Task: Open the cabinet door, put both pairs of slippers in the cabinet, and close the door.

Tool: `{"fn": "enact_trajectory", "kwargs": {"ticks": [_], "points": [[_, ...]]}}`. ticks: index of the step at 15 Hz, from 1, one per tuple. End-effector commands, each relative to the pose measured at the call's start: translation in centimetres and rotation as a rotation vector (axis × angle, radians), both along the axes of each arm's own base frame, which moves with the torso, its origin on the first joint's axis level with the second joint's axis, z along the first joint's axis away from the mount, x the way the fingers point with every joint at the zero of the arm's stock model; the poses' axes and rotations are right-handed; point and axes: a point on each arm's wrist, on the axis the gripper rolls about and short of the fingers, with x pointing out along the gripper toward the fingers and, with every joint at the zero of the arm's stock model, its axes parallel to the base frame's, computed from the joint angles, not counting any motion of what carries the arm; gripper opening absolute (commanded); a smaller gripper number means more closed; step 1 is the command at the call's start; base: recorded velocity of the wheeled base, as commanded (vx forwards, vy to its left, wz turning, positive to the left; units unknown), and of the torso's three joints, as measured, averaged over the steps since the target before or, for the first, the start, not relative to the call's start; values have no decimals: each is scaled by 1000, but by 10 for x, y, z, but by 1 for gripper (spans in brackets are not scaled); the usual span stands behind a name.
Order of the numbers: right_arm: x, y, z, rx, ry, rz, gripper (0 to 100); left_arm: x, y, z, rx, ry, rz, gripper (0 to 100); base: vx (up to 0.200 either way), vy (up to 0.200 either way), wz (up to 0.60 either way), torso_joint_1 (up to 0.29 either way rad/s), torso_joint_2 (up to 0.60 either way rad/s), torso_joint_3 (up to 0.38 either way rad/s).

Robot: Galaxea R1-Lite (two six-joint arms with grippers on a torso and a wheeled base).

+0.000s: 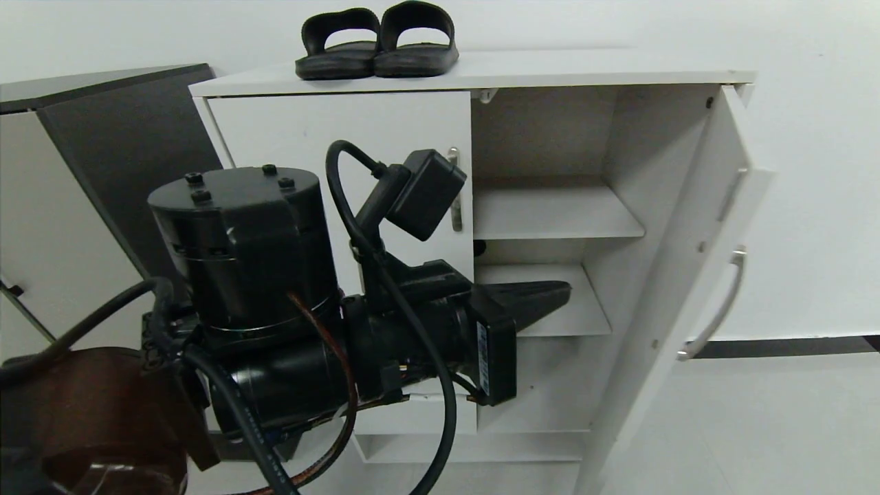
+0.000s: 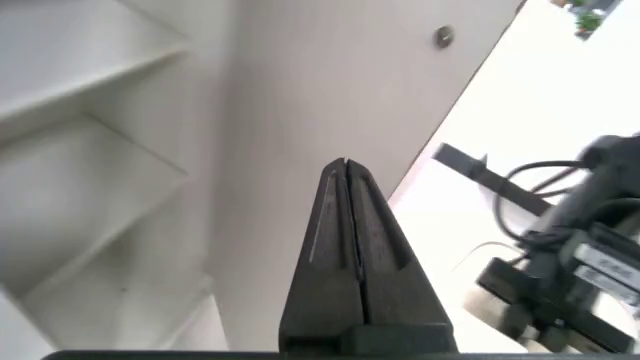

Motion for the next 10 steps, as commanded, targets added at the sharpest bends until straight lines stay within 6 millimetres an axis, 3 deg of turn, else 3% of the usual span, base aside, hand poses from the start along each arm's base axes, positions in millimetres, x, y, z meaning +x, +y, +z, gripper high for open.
{"fn": "enact_trajectory", "kwargs": {"ticks": [1, 3, 5, 6, 7, 9, 10], "points": [[0, 1, 3, 13, -8, 0, 0, 2, 8, 4, -10, -10, 26, 0, 0, 0, 0, 0, 0, 0], [15, 11, 12, 21, -2, -72, 0, 13, 35, 14, -37, -34, 131, 0, 0, 0, 0, 0, 0, 0], [39, 25, 14, -21, 5, -358, 0, 9, 72, 28, -70, -65, 317, 0, 0, 0, 0, 0, 0, 0], [52, 36, 16, -22, 10, -563, 0, -2, 94, 26, -51, -42, 460, 0, 0, 0, 0, 0, 0, 0], [65, 47, 18, -9, 0, -730, 0, -13, 117, 13, -2, -2, 588, 0, 0, 0, 0, 0, 0, 0], [81, 54, 19, -2, -28, -919, 0, -37, 138, -5, 42, 31, 747, 0, 0, 0, 0, 0, 0, 0], [92, 58, 19, -2, -52, -1030, 0, -55, 157, -23, 90, 57, 940, 0, 0, 0, 0, 0, 0, 0]]}}
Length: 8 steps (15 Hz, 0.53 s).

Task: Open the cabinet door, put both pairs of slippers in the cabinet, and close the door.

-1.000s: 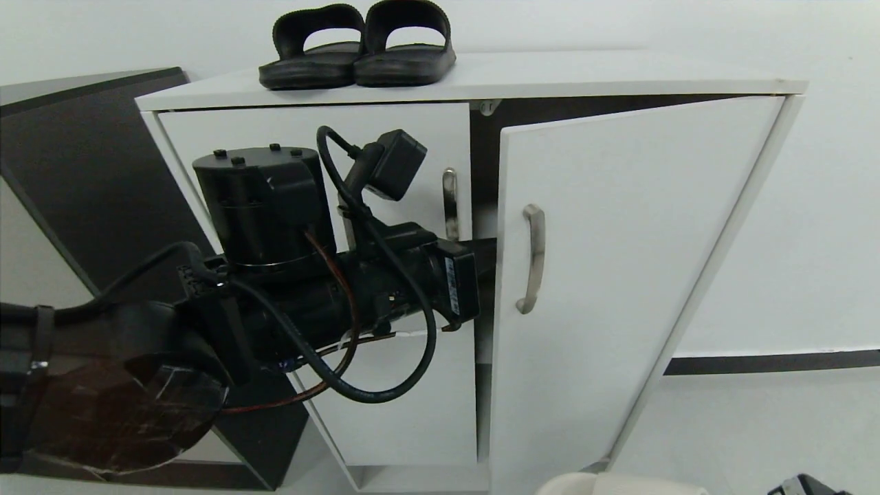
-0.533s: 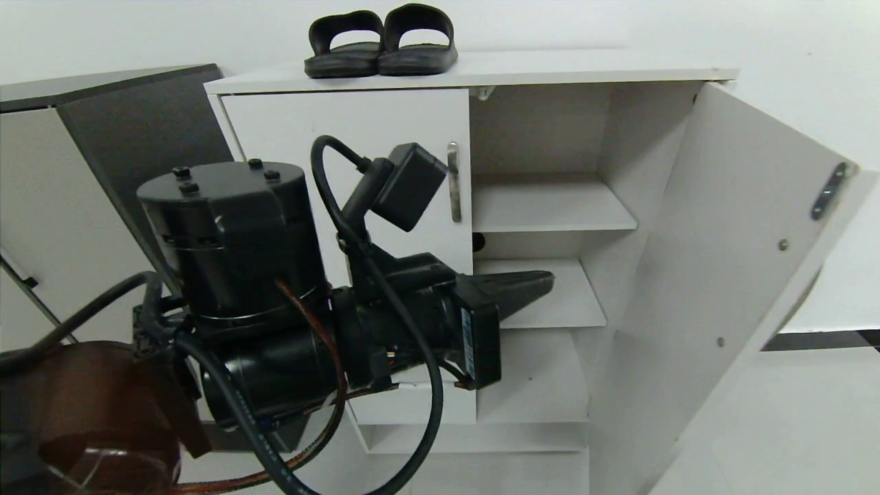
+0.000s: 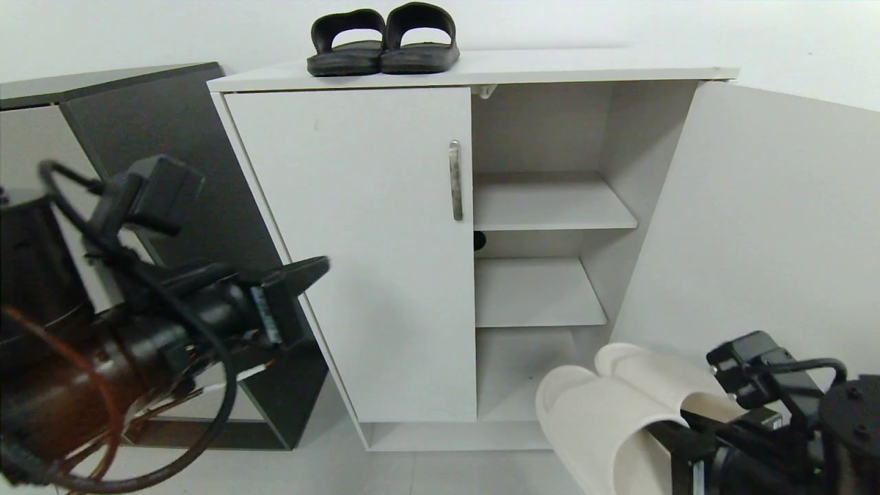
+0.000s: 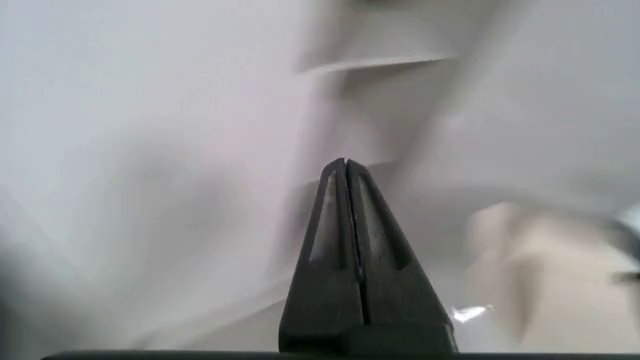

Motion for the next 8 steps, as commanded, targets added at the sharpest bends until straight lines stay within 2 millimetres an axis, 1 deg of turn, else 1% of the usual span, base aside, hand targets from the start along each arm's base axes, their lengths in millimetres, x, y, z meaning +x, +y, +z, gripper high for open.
{"fn": "enact_trajectory", "kwargs": {"ticks": [1, 2, 3, 4, 5, 6, 7, 8], "points": [[23, 15, -10, -39, 22, -99, 0, -50, 49, -26, 32, 7, 289, 0, 0, 0, 0, 0, 0, 0], [24, 16, -13, -51, 28, -103, 0, -64, 69, -37, 55, 10, 425, 0, 0, 0, 0, 0, 0, 0], [25, 17, -15, -62, 34, -105, 0, -72, 82, -45, 95, 22, 529, 0, 0, 0, 0, 0, 0, 0], [25, 17, -19, -71, 35, -115, 0, -101, 102, -63, 111, 3, 757, 0, 0, 0, 0, 0, 0, 0], [27, 19, -21, -64, 29, -116, 0, -123, 108, -81, 100, -25, 838, 0, 0, 0, 0, 0, 0, 0], [27, 20, -23, -59, 24, -116, 0, -142, 109, -102, 106, -39, 878, 0, 0, 0, 0, 0, 0, 0], [28, 20, -26, -65, 27, -115, 0, -157, 109, -119, 115, -68, 869, 0, 0, 0, 0, 0, 0, 0], [27, 20, -28, -70, 31, -112, 0, -171, 107, -131, 114, -123, 772, 0, 0, 0, 0, 0, 0, 0]]}}
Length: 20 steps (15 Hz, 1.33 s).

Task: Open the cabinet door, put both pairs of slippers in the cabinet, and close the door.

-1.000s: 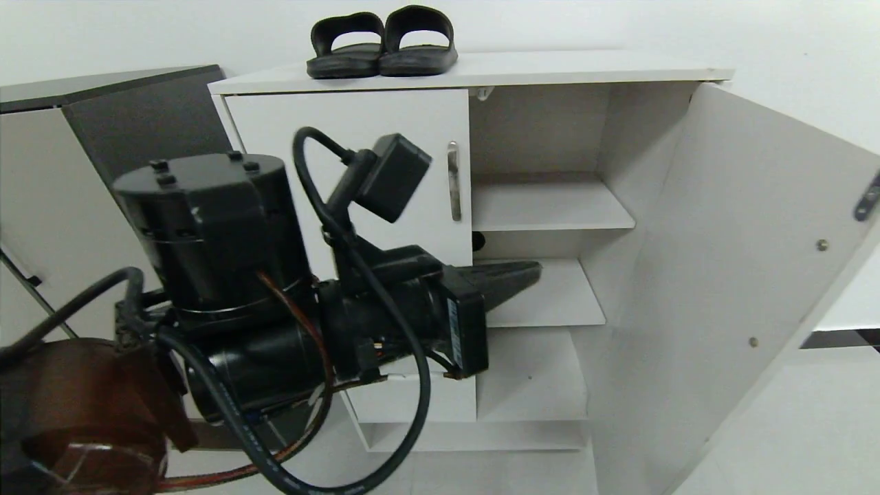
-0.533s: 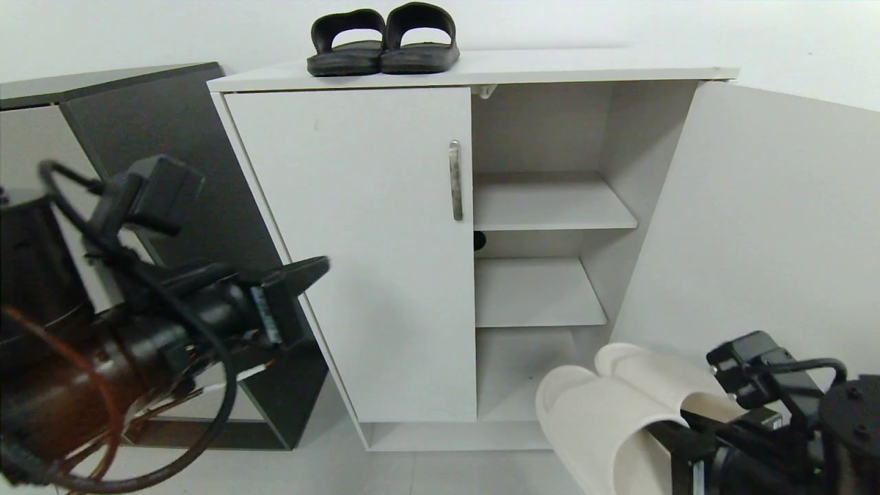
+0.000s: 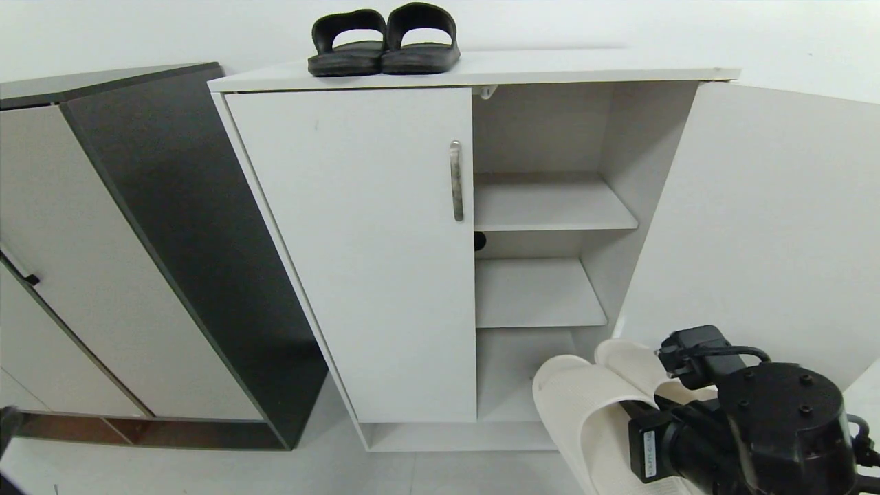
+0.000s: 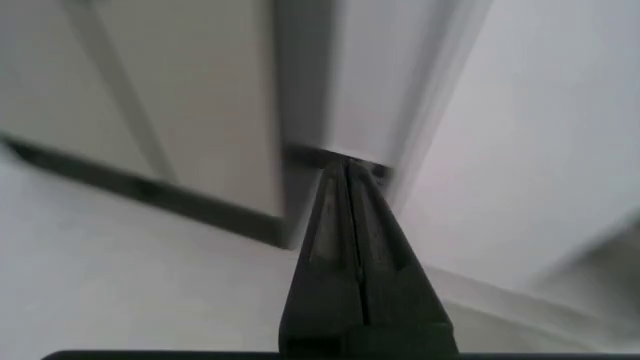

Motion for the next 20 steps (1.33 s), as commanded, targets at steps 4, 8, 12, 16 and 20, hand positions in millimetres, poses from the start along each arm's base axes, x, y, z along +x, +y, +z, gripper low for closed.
{"fn": "enact_trajectory", "kwargs": {"ticks": [4, 8, 12, 16, 20], "points": [[1, 2, -11, -23, 19, 2, 0, -70, -4, -76, 22, -130, -323, 0, 0, 0, 0, 0, 0, 0], [-2, 14, -14, 14, -16, 46, 0, -70, -3, -80, 104, -69, -291, 0, 0, 0, 0, 0, 0, 0], [-3, 14, -15, 25, -25, 49, 0, -70, -5, -81, 87, -78, -365, 0, 0, 0, 0, 0, 0, 0], [-1, 17, -16, 30, -29, 35, 0, -70, -5, -81, 62, -82, -364, 0, 0, 0, 0, 0, 0, 0], [9, 34, -36, 40, -41, -16, 0, -70, -5, -81, 65, -81, -364, 0, 0, -100, 0, 1, -2, 1]]}}
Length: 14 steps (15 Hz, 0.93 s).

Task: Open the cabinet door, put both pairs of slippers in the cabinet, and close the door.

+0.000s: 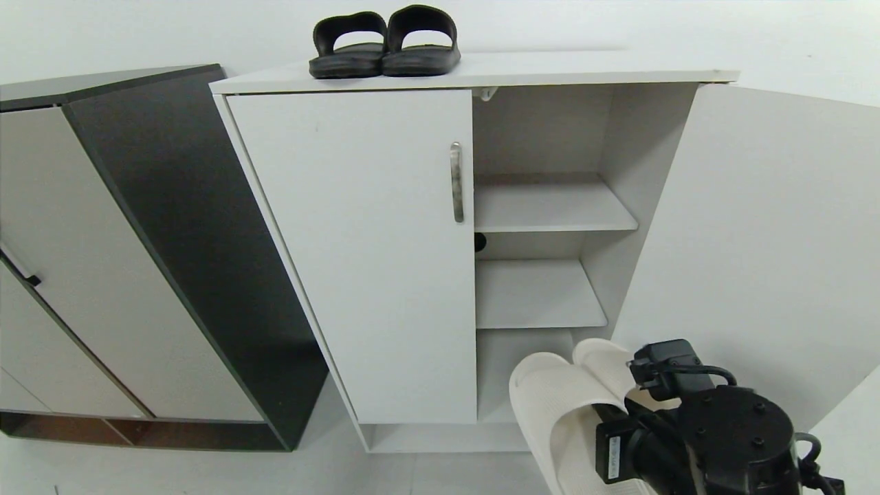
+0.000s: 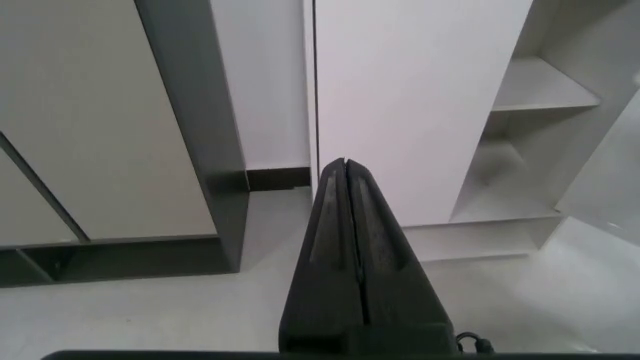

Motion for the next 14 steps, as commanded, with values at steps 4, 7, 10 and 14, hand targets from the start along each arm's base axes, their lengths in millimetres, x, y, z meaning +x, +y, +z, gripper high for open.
{"fn": "enact_trajectory", "kwargs": {"ticks": [4, 7, 10, 14], "points": [[21, 31, -34, -68, -14, -98, 0, 0, 0, 0, 0, 1, 0, 0, 0, -150, 0, 4, 3, -3], [35, 51, -36, -46, -33, -102, 0, 0, 0, 0, -3, 1, 0, 0, 0, 0, 0, 0, 0, 0], [44, 63, -45, -53, -30, -103, 0, 0, 0, 0, -3, 1, 0, 0, 0, 0, 0, 0, 0, 0], [50, 67, -42, -32, -37, -100, 0, 0, 0, 0, -5, 1, 14, 0, 0, 0, 0, 0, 0, 0]]}}
